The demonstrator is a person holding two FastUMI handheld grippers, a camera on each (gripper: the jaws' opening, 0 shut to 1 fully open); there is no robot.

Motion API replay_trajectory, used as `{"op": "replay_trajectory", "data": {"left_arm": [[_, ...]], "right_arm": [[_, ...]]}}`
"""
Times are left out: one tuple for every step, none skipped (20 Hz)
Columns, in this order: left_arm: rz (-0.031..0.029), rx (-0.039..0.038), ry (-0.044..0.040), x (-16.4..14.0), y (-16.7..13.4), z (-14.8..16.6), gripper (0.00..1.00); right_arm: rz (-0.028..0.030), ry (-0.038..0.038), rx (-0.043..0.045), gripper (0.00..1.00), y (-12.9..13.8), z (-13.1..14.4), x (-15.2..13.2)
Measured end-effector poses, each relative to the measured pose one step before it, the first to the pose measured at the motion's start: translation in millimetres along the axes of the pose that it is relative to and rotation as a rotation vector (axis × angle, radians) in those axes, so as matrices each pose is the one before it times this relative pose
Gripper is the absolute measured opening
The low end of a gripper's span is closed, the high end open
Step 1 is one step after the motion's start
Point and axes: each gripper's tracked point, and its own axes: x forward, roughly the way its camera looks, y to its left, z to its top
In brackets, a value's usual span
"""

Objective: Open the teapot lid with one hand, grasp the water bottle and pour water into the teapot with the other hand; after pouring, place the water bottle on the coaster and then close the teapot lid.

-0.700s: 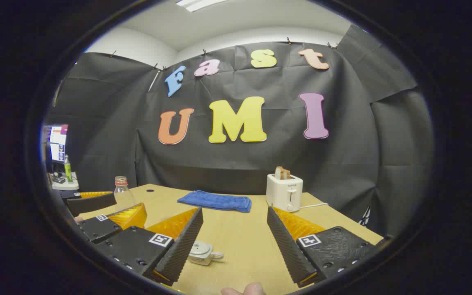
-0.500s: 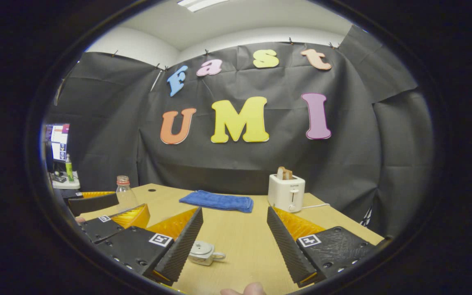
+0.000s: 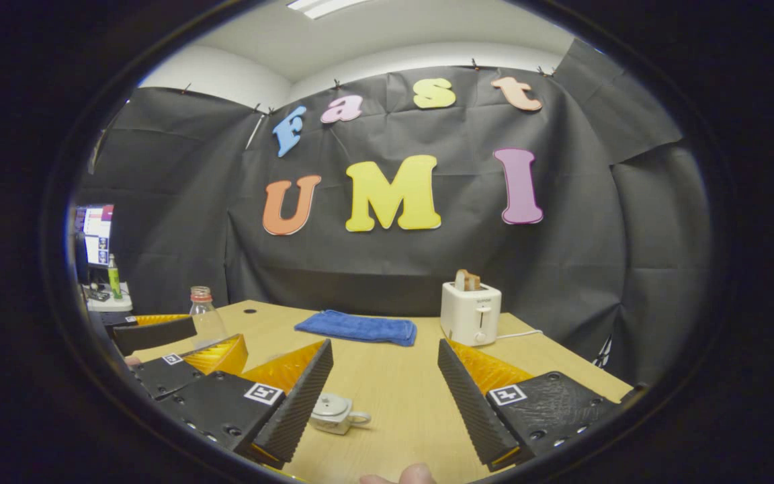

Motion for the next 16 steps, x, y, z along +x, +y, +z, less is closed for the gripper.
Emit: {"op": "replay_trajectory", "data": {"left_arm": [[0.00318, -0.00075, -0.00656, -0.32, 1.00, -0.02, 0.99], [0.00840, -0.00217, -0.00318, 1.34, 2.30, 0.24, 0.99], [0.00895, 0.00203, 0.00430, 0.37, 1.30, -1.76, 0.99], [0.00279, -0.00030, 0.00212, -0.42, 1.56, -1.33, 0.99], [-0.00282, 0.00265, 0.00076, -1.49, -0.81, 0.46, 0.99], [0.00105, 0.00445, -0.00514, -2.73, 0.89, 1.05, 0.99], [0.00377, 0.00744, -0.00482, -1.86, 4.13, -0.80, 0.99], [0.00727, 0.01037, -0.00344, -2.16, 4.40, -0.87, 0.99], [0.00618, 0.00949, 0.00201, -3.31, 4.62, -3.06, 0.99], [0.00180, 0.00709, 0.00371, -3.51, 3.95, -3.19, 0.99], [0.00204, 0.00183, 0.00243, -2.70, 3.41, -2.34, 0.99], [0.00333, -0.00393, 0.00434, -2.97, 4.11, -2.40, 0.99], [0.00209, -0.00645, 0.00413, -1.94, 3.63, -0.63, 0.99], [0.00467, -0.00661, 0.00262, -2.33, 3.59, -0.97, 0.99], [0.00947, -0.00562, 0.00205, -2.45, 5.06, -1.18, 0.99], [0.00996, -0.00400, 0.00145, -2.10, 4.99, -0.58, 0.99]], "right_arm": [[-0.00043, 0.00162, -0.00133, 0.97, 0.48, -1.66, -0.22], [0.00018, 0.00314, -0.00053, 0.97, 0.07, -1.64, 0.73], [0.00123, 0.00541, 0.00322, 0.97, 0.38, -0.75, 0.86], [0.00075, 0.00201, 0.00278, 0.95, -0.51, -1.84, 0.62], [-0.00094, 0.00174, 0.00274, 0.97, -0.17, -1.15, 0.89], [0.00042, 0.00209, 0.00278, 0.97, 0.87, -2.35, 2.07], [0.00271, 0.00834, -0.00399, 0.97, 1.78, -4.14, 2.17], [0.00340, 0.01010, -0.00680, 0.95, 2.52, -5.89, 3.69], [0.00864, 0.01741, -0.00171, 0.95, 4.17, -7.91, 3.96], [0.01395, 0.01974, -0.00023, 0.97, 6.91, -8.40, 4.06], [0.01536, 0.01855, 0.00047, 0.95, 7.01, -7.18, 4.44], [0.01417, 0.01394, 0.00055, 0.94, 6.20, -5.79, 4.22], [0.01087, 0.01134, -0.00023, 0.94, 6.63, -5.22, 3.77], [0.00938, 0.01473, -0.00435, 0.94, 6.04, -7.34, 5.24], [0.00843, 0.01566, -0.00731, 0.94, 5.41, -5.53, 4.60], [0.00536, 0.01344, -0.00839, 0.94, 3.83, -6.09, 5.25]]}}
